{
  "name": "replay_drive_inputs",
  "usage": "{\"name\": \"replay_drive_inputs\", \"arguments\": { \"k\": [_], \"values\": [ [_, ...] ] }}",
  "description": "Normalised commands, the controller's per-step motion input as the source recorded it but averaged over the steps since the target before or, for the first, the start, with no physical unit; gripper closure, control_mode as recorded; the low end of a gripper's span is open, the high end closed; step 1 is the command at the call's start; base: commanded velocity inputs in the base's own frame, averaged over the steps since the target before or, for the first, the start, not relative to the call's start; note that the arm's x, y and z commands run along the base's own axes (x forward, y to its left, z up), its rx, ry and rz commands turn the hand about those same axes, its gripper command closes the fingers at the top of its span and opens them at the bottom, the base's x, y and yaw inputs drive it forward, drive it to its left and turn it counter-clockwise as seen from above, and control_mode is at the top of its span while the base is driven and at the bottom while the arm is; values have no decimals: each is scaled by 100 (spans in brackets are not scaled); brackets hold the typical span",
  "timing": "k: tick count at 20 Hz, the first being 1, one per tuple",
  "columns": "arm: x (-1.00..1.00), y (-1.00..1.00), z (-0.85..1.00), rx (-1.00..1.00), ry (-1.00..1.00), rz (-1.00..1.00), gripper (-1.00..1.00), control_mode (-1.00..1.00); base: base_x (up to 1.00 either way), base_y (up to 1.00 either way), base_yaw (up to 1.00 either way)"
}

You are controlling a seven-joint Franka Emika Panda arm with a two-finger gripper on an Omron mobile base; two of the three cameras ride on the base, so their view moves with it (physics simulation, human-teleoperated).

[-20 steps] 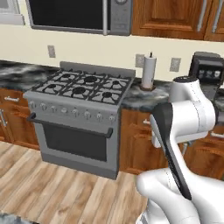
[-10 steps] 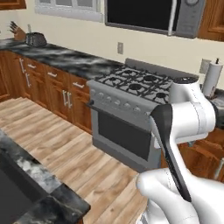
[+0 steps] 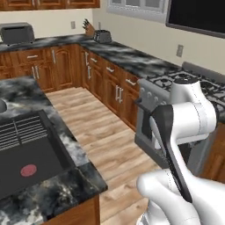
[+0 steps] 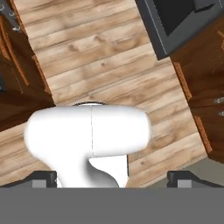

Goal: Retrieve the butter from the fridge and place it on a plate on the dining table. Then retrieve the butter knife by the fridge and place it near the plate.

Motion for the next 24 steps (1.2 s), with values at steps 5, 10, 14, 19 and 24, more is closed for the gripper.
{"name": "replay_drive_inputs", "arguments": {
  "k": [5,10,14,19,24],
  "values": [
    [0,0,0,0,0,0,-100,100,21,-7,48],
    [0,0,0,0,0,0,-100,100,33,-18,41],
    [0,0,0,0,0,0,-100,100,46,-45,26],
    [0,0,0,0,0,0,-100,100,33,-55,-4],
    [0,0,0,0,0,0,-100,100,31,-56,-19]
  ]
}}
